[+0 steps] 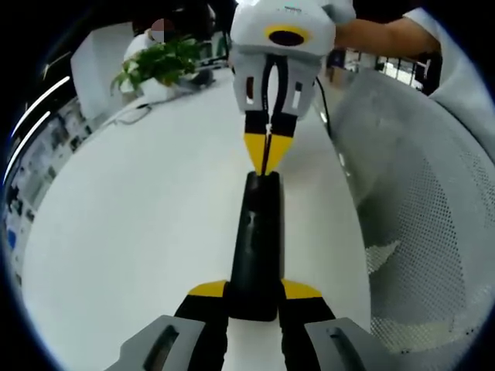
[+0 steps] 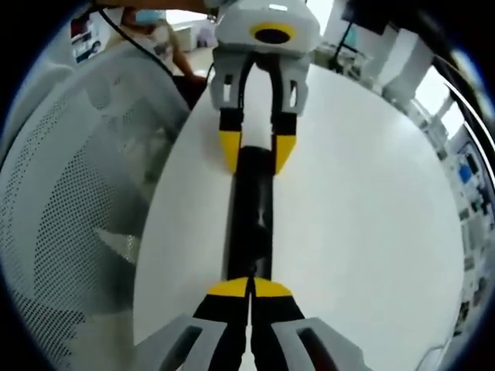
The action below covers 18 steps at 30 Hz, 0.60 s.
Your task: Press the specified remote control buttons in sequence, fully releasing each button before pressing the next.
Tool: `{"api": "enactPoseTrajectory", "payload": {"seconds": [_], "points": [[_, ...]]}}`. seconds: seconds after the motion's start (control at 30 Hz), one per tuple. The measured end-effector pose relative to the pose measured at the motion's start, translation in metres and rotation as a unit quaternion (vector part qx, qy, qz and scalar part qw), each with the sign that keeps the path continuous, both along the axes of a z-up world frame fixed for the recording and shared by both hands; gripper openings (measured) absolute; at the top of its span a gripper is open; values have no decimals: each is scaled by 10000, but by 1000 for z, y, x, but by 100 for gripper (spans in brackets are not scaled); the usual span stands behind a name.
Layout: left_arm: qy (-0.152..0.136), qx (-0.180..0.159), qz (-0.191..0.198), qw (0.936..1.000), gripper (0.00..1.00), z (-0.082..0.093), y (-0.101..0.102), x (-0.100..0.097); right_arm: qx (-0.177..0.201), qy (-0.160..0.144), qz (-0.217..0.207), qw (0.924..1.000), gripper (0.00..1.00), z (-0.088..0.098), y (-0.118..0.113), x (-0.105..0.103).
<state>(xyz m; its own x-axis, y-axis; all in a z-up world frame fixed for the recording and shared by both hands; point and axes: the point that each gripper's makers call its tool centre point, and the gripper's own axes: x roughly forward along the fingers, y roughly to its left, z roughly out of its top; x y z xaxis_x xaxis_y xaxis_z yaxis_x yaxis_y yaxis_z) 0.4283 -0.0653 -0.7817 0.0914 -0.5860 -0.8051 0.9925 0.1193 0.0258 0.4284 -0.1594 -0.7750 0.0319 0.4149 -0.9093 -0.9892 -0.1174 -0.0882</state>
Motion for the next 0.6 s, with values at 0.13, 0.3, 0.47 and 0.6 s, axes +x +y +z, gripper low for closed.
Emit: {"api": "enactPoseTrajectory", "payload": {"seconds": [0.13, 0.3, 0.47, 0.6], "points": [[17, 24, -18, 10000, 23, 0, 0, 0, 105, 38, -193, 9998, 0, 1, 0, 0], [15, 58, -30, 10000, 23, 0, 0, -1, 135, -22, -198, 9997, 0, 2, 0, -2], [-1, 87, -43, 10000, 23, 0, 0, -1, 110, -114, -185, 9997, 0, 6, 0, -2], [-21, 136, -43, 9999, 23, 0, 0, -1, 164, -169, -200, 9995, 0, 14, 1, -1]]}}
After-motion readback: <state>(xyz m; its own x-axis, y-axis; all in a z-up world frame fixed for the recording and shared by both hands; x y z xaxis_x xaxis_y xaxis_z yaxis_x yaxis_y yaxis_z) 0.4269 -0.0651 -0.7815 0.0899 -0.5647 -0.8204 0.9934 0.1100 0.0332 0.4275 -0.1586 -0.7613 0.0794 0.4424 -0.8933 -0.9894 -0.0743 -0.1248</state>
